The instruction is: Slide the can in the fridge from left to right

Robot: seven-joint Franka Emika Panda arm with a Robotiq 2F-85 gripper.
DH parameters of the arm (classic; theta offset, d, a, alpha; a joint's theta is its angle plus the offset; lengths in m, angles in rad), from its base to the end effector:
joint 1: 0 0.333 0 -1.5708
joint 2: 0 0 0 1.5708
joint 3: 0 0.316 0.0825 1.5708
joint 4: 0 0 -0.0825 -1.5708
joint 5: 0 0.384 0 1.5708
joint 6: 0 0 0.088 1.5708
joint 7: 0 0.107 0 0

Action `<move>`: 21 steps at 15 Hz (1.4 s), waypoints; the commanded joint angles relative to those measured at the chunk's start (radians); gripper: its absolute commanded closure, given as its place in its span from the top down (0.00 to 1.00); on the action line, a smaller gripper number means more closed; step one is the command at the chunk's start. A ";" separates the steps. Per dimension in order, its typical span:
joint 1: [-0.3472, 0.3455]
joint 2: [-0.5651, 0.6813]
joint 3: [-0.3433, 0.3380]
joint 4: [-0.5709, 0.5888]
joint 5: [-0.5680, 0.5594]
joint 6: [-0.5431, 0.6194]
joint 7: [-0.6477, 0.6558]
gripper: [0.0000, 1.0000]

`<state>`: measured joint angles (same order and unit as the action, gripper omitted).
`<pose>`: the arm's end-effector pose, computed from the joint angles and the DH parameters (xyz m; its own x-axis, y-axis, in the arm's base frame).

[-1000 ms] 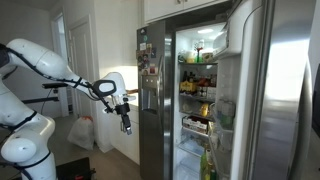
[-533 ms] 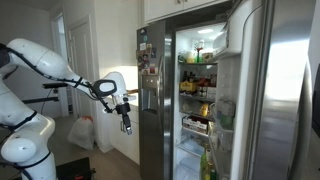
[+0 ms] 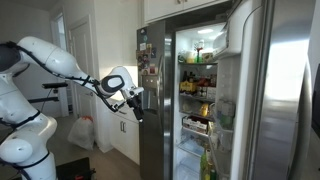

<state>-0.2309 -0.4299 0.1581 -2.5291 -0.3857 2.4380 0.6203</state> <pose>0.4347 -0.0304 0.4585 0.8294 -0.3506 0.4350 -0.4548 -0.8759 0.1613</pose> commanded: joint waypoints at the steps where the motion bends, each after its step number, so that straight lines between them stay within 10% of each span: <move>1: -0.072 0.068 0.038 0.075 -0.122 0.102 0.175 1.00; 12: -0.225 0.244 0.098 0.297 -0.746 0.234 0.785 1.00; 21: -0.228 0.497 0.070 0.569 -1.046 0.232 0.963 1.00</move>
<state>-0.4509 -0.0304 0.2320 -2.0762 -1.3660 2.6630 1.5391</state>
